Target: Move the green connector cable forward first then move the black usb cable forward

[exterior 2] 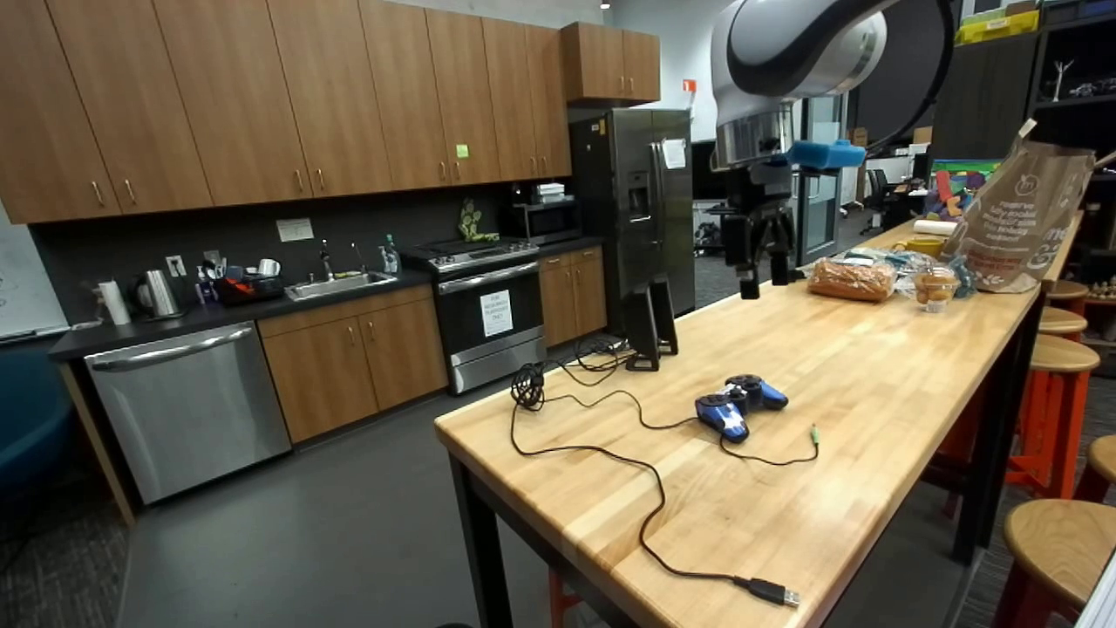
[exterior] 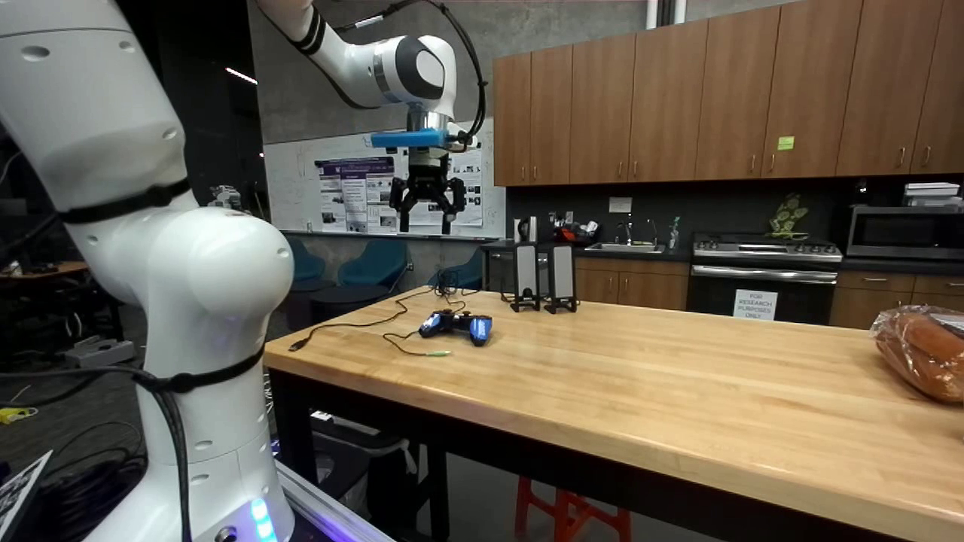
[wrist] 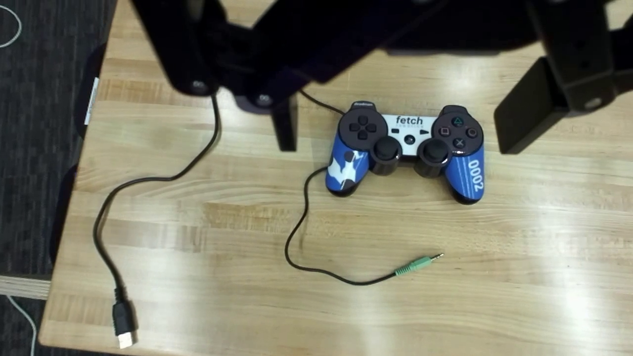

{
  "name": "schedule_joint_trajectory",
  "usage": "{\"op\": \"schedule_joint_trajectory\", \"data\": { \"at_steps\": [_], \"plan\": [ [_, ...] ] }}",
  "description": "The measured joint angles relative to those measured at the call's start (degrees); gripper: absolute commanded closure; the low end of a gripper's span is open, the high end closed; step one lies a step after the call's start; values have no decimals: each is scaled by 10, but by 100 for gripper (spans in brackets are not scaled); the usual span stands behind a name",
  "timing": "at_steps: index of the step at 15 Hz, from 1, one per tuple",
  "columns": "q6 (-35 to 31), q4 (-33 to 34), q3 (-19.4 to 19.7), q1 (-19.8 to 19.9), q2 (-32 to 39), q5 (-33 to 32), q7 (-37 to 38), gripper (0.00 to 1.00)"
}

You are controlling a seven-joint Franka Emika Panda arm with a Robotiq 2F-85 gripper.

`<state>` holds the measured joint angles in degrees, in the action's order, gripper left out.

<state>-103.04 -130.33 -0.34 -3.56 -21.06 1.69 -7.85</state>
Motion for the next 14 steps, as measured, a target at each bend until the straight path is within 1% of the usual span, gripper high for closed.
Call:
{"op": "schedule_joint_trajectory", "data": {
  "at_steps": [4,9,14],
  "plan": [
    [-37,-44,14,2,-1,1,-33,0],
    [-75,-115,24,2,-5,0,-76,0],
    [-102,-169,36,5,-6,0,-99,0]
  ]
}}
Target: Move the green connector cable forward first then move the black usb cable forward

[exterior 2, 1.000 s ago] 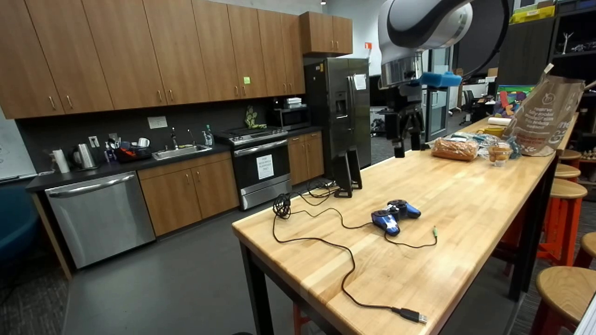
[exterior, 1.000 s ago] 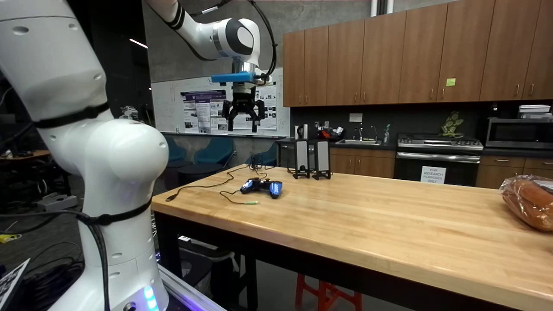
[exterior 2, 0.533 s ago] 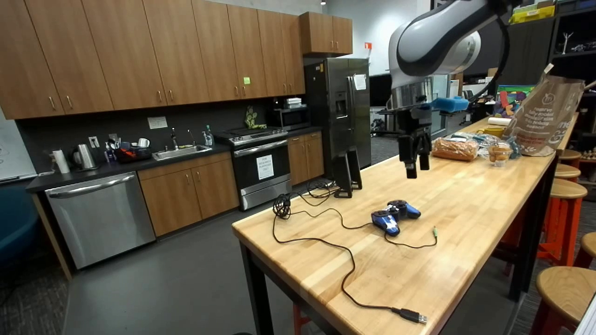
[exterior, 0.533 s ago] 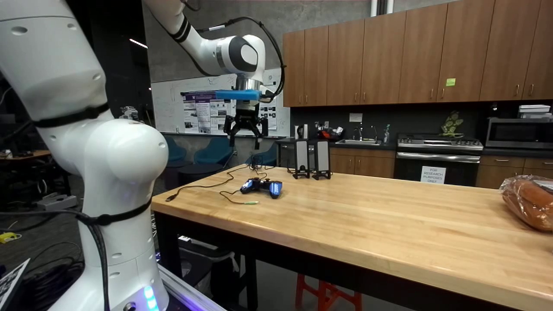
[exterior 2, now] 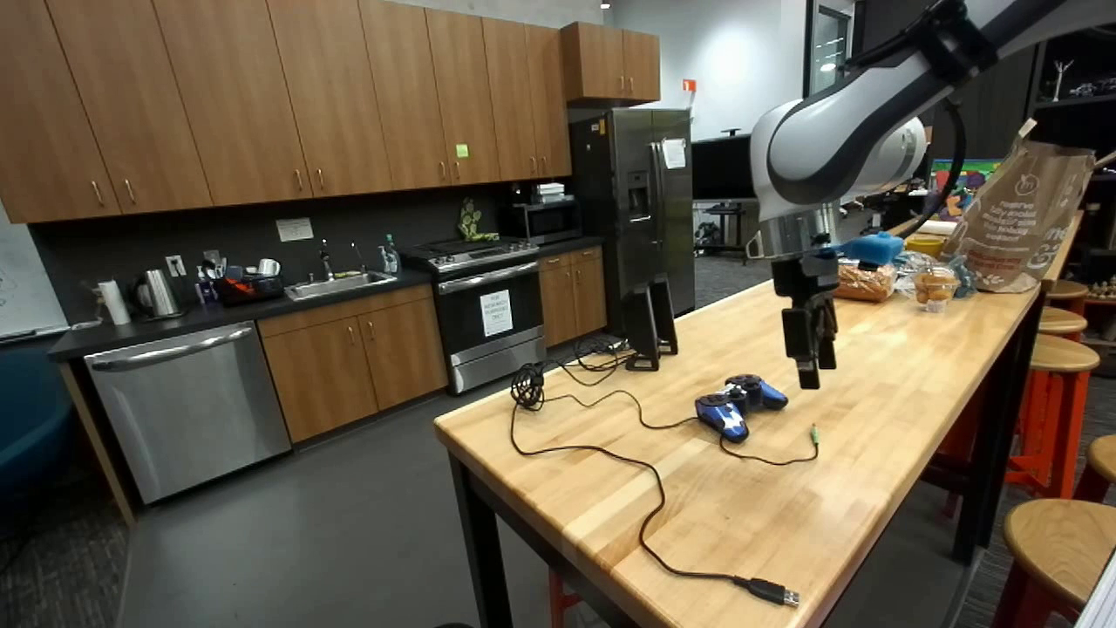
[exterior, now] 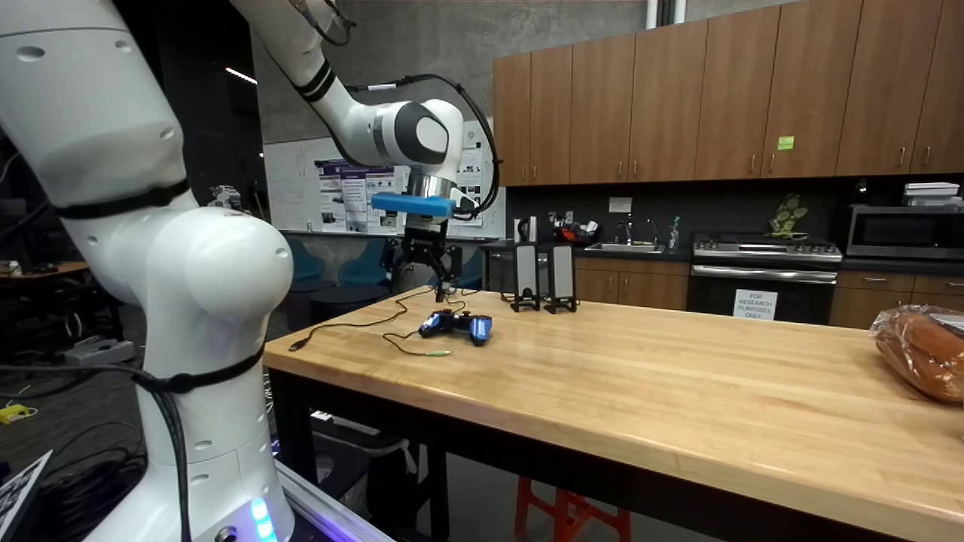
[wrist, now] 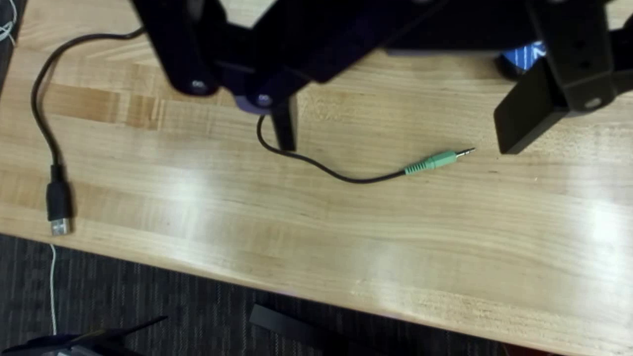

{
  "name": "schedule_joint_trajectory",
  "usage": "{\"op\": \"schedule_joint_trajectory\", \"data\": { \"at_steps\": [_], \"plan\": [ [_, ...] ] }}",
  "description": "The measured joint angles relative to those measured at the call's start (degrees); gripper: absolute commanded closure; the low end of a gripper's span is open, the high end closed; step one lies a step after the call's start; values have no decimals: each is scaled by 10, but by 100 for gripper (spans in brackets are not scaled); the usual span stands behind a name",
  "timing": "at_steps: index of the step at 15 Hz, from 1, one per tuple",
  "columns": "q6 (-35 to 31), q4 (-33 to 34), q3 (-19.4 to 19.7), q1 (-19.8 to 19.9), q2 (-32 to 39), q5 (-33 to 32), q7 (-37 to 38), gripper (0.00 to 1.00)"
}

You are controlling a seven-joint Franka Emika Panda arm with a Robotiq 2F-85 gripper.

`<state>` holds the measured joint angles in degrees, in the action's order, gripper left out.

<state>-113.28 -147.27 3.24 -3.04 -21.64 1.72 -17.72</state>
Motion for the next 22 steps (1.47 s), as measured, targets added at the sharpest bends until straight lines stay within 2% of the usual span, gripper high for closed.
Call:
{"op": "schedule_joint_trajectory", "data": {
  "at_steps": [13,19,22],
  "plan": [
    [-17,-9,1,2,-1,1,12,0],
    [-130,-10,-3,19,30,24,123,0],
    [-138,-10,-14,32,42,5,185,0]
  ]
}}
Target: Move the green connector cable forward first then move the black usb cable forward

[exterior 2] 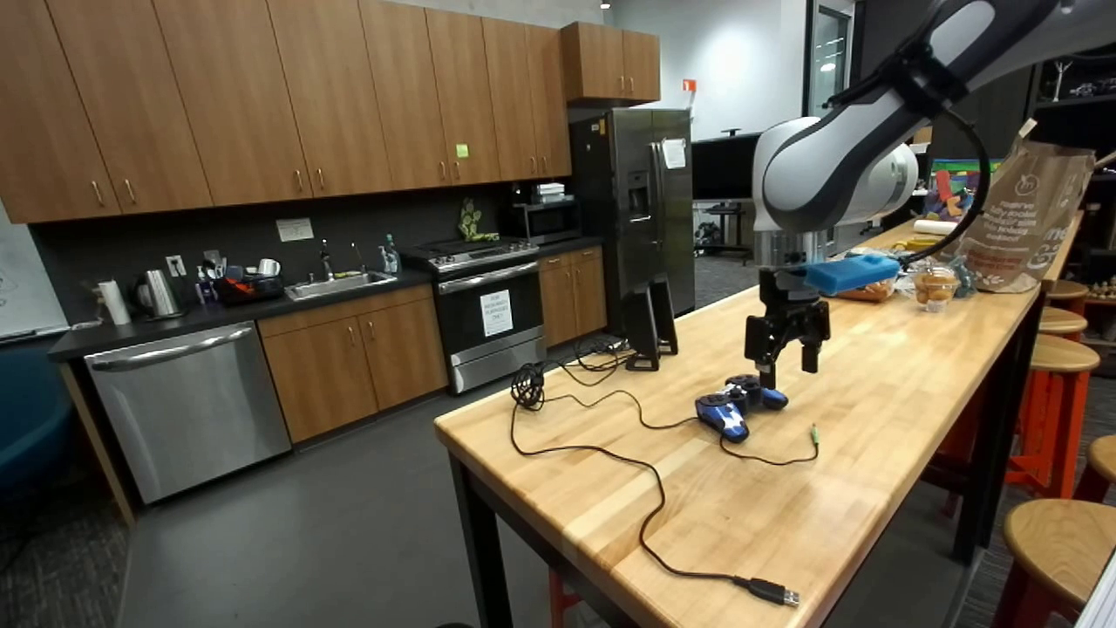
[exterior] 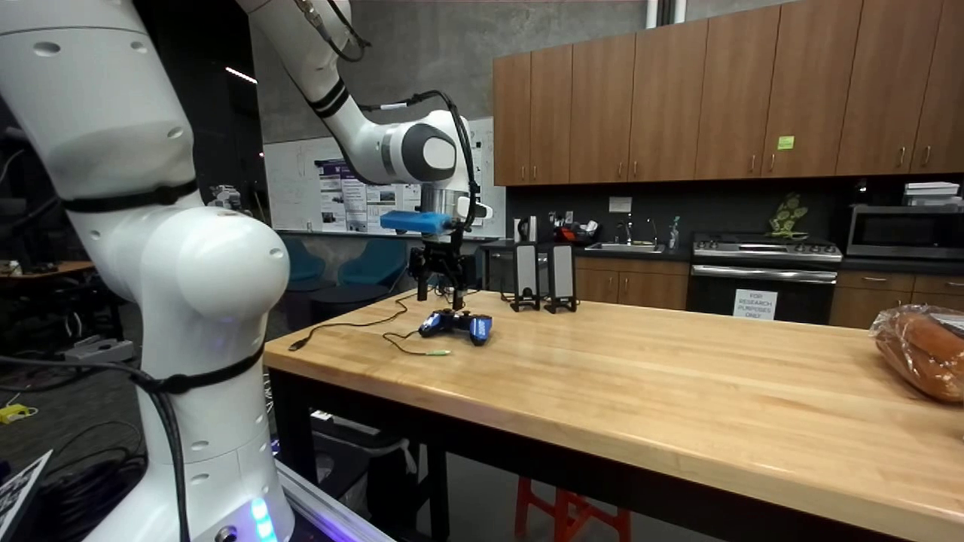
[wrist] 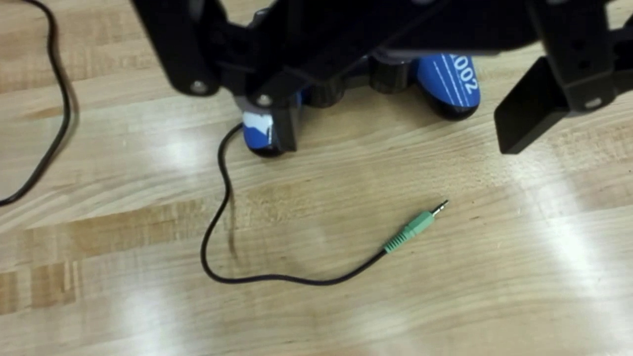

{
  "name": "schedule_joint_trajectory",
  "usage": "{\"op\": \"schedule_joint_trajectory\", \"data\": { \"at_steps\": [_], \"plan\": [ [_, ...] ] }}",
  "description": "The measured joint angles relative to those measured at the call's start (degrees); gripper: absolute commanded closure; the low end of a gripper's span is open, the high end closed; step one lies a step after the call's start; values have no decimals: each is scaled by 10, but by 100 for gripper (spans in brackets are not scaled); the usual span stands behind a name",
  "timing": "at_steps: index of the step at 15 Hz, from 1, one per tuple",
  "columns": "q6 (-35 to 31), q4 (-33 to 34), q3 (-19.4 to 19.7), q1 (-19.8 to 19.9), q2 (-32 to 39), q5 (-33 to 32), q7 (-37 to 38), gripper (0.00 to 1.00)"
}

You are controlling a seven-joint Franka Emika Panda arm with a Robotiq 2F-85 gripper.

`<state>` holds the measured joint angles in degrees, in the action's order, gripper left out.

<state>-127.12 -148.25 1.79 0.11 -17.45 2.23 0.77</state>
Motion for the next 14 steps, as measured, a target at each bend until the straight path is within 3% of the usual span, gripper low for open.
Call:
{"op": "schedule_joint_trajectory", "data": {
  "at_steps": [6,14],
  "plan": [
    [17,-1,-26,20,0,-52,116,0],
    [-18,-49,-53,31,0,-54,320,0]
  ]
}}
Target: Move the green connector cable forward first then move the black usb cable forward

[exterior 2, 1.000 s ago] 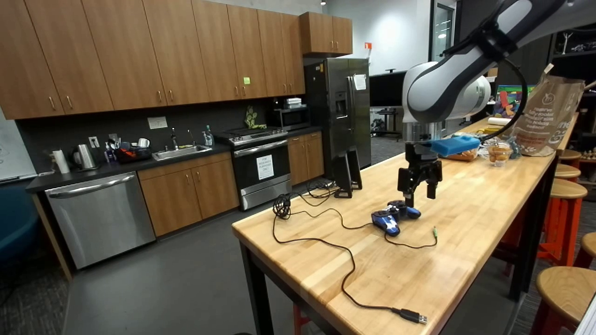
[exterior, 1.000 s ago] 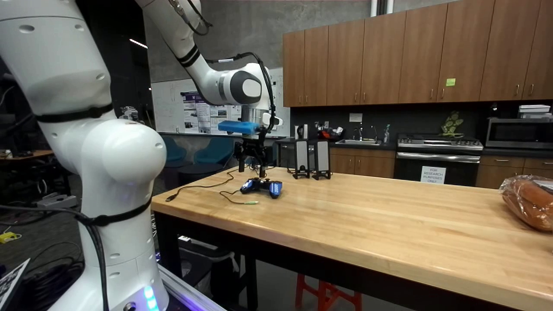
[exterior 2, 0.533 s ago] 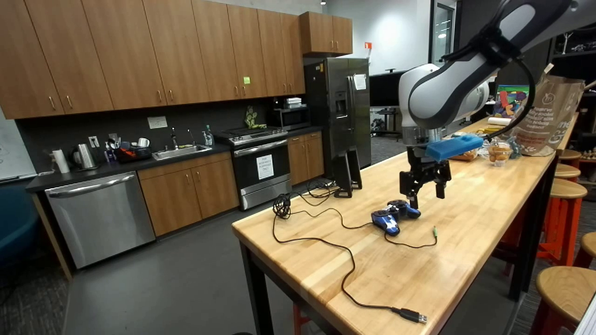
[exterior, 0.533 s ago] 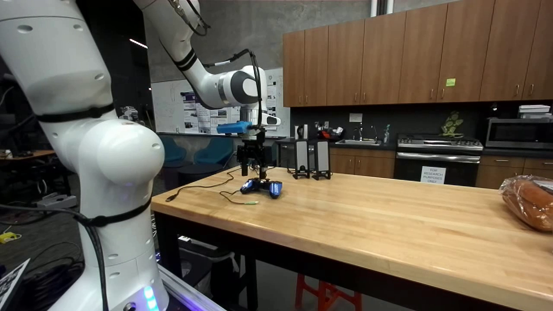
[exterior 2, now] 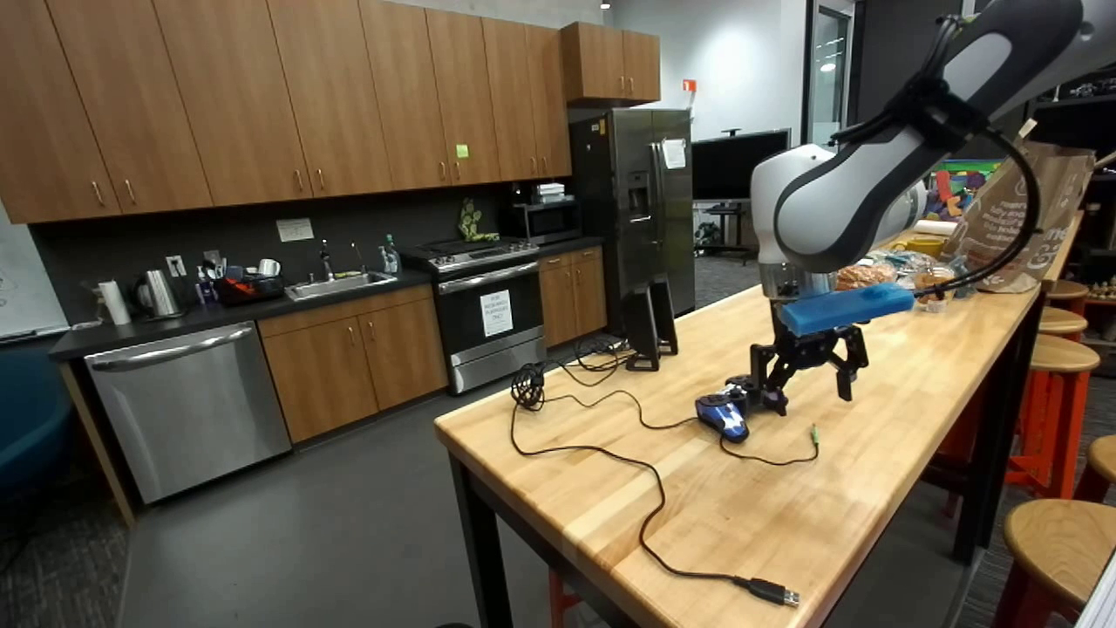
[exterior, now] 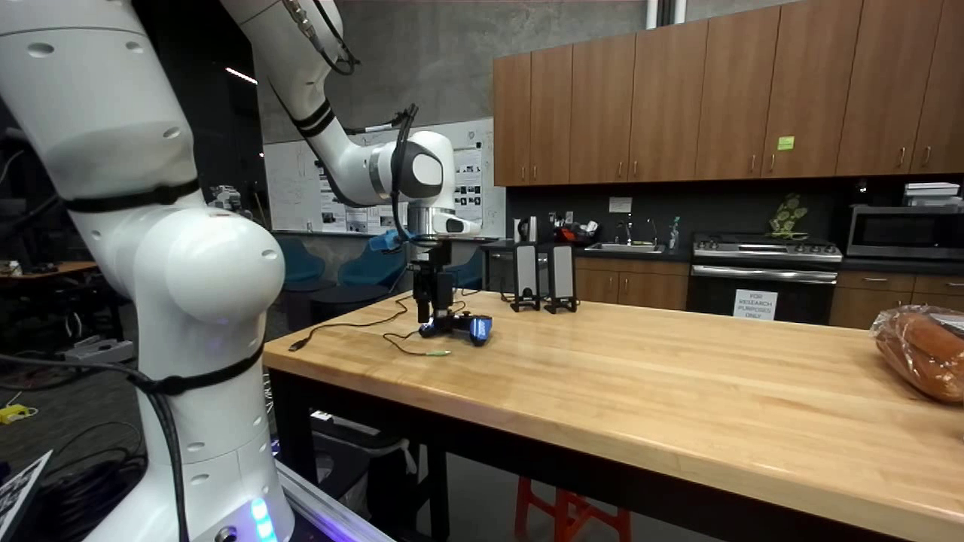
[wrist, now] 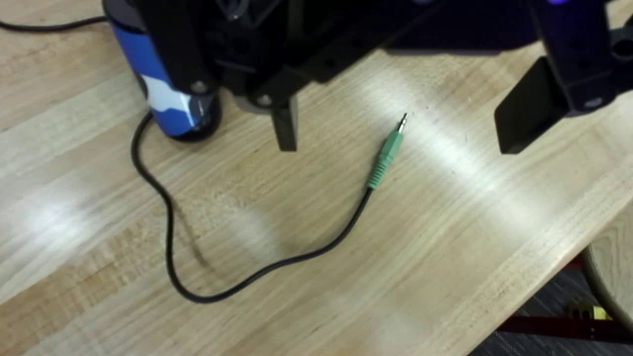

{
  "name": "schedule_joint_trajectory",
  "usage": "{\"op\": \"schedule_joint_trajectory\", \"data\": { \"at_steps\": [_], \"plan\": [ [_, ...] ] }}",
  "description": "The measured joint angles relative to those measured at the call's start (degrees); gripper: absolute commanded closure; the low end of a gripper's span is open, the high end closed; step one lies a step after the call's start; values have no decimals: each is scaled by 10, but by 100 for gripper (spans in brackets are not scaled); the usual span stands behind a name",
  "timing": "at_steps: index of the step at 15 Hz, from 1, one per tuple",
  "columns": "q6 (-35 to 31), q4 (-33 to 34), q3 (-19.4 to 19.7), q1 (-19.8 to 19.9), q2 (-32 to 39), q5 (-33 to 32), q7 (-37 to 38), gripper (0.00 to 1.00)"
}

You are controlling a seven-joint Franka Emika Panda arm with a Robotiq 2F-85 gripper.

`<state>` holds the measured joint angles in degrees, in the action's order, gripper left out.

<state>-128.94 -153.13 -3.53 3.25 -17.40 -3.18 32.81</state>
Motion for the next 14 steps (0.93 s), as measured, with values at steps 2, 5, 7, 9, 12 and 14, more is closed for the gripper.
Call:
{"op": "schedule_joint_trajectory", "data": {
  "at_steps": [2,5,7,9,12,14],
  "plan": [
    [-20,-14,-5,7,0,0,53,0],
    [-56,-28,-8,14,4,0,115,0],
    [-79,-31,-8,20,10,0,144,0],
    [-91,-31,-8,26,17,-1,167,0],
    [-94,-33,-7,36,25,-2,195,0],
    [-94,-36,-7,41,29,-2,208,0]
  ]
}}
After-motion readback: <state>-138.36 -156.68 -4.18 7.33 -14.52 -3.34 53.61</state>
